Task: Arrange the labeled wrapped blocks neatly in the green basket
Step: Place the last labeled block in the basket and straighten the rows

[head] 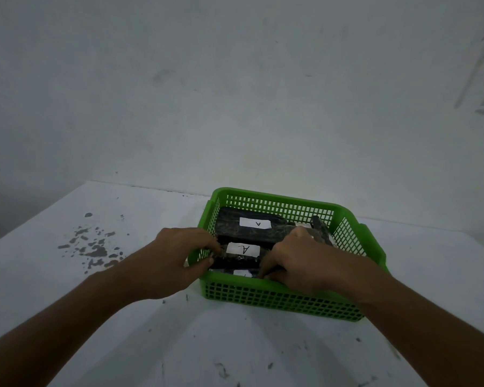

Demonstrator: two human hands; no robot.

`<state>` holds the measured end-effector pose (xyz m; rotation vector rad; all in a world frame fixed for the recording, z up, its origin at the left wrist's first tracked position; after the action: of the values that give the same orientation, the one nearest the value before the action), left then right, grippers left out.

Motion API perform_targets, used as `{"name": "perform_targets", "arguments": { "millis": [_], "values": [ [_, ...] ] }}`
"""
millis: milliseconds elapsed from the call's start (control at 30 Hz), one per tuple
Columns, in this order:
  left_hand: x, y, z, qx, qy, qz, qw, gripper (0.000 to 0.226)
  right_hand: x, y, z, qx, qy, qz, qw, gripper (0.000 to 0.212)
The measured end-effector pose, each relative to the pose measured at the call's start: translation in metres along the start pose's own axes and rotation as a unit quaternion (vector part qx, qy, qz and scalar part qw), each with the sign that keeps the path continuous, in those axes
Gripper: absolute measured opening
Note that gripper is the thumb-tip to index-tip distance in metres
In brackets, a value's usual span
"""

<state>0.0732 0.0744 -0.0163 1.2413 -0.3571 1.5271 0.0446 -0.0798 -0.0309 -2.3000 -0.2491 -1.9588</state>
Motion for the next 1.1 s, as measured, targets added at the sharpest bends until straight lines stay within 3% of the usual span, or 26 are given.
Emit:
{"name": "perform_targets", "arguments": {
  "millis": [167, 300, 500, 633, 767, 867, 1100],
  "values": [
    [0.000, 0.000, -0.003, -0.003, 0.003, -0.003, 1.000, 0.017, -0.017, 0.001, -0.001, -0.018, -0.055, -0.056, 0.997, 0.055],
    [-0.004, 0.004, -0.003, -0.012, 0.000, -0.008, 1.000, 0.016, -0.013, -0.005, -0.002, -0.020, -0.044, -0.106, 0.993, 0.046],
    [-0.007, 0.010, -0.003, -0.005, -0.006, -0.016, 1.000, 0.017, -0.006, 0.005, -0.014, -0.080, -0.055, -0.090, 0.991, 0.053],
    [-0.007, 0.017, -0.002, -0.003, 0.007, -0.015, 1.000, 0.019, 0.008, 0.004, -0.024, -0.021, 0.029, 0.055, 0.998, 0.049],
    [-0.007, 0.024, -0.004, -0.003, 0.051, -0.009, 0.999, 0.034, 0.030, 0.029, -0.048, -0.002, 0.176, 0.135, 0.975, 0.032],
    [-0.012, 0.025, -0.005, 0.013, 0.077, -0.005, 0.997, 0.028, 0.026, 0.057, -0.065, -0.030, 0.214, 0.163, 0.963, 0.028],
    [-0.020, 0.030, -0.013, 0.052, 0.146, 0.003, 0.988, 0.058, -0.004, 0.110, -0.112, -0.168, 0.289, 0.187, 0.924, 0.044]
  ]
}}
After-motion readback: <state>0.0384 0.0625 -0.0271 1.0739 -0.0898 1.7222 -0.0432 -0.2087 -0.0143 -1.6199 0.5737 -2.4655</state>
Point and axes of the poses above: each hand's wrist, its own z-axis towards the middle knuckle, its own x-axis out of the back of the hand, y = z × x, the point moved 9 cm from there along z, towards the middle knuckle, and after that the axes turned 9 degrees about -x, right-handed, at the moved point
